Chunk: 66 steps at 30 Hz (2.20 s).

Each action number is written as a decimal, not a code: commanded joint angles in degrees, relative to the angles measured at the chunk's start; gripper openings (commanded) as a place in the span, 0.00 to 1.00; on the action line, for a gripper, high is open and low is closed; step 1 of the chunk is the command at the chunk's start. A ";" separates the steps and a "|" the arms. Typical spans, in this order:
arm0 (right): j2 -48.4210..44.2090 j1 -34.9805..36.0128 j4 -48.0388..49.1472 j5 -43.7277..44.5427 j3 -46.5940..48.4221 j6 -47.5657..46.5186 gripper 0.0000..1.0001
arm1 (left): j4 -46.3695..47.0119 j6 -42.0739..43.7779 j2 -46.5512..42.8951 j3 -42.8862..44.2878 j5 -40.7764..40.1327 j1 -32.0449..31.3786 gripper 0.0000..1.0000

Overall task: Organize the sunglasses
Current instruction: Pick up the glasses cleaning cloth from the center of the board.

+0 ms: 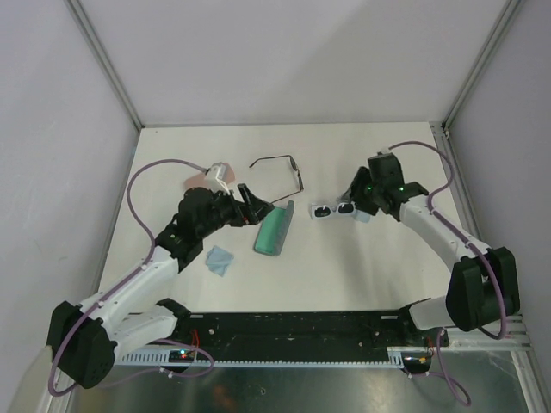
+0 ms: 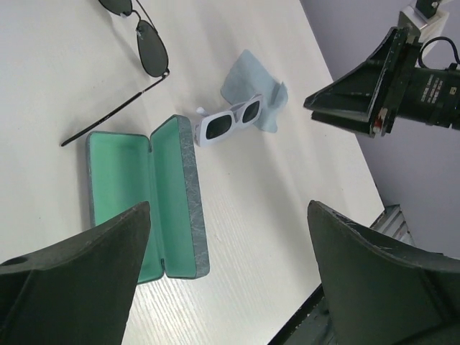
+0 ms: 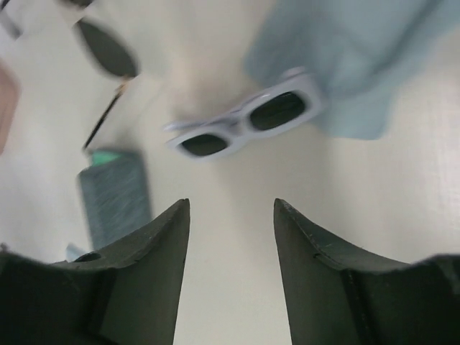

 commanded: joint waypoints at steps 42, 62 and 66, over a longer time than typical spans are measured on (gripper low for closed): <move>23.90 -18.12 7.92 6.93 3.93 1.89 0.34 | 0.83 6.72 1.41 -2.54 1.46 -2.60 0.85; 25.94 -18.10 -1.23 16.42 10.77 -0.83 0.00 | 0.78 7.20 2.22 -2.27 2.06 -2.67 0.85; 16.24 -17.65 -3.72 19.47 10.74 -4.58 0.00 | 0.78 7.29 2.37 -1.71 1.90 -3.29 0.85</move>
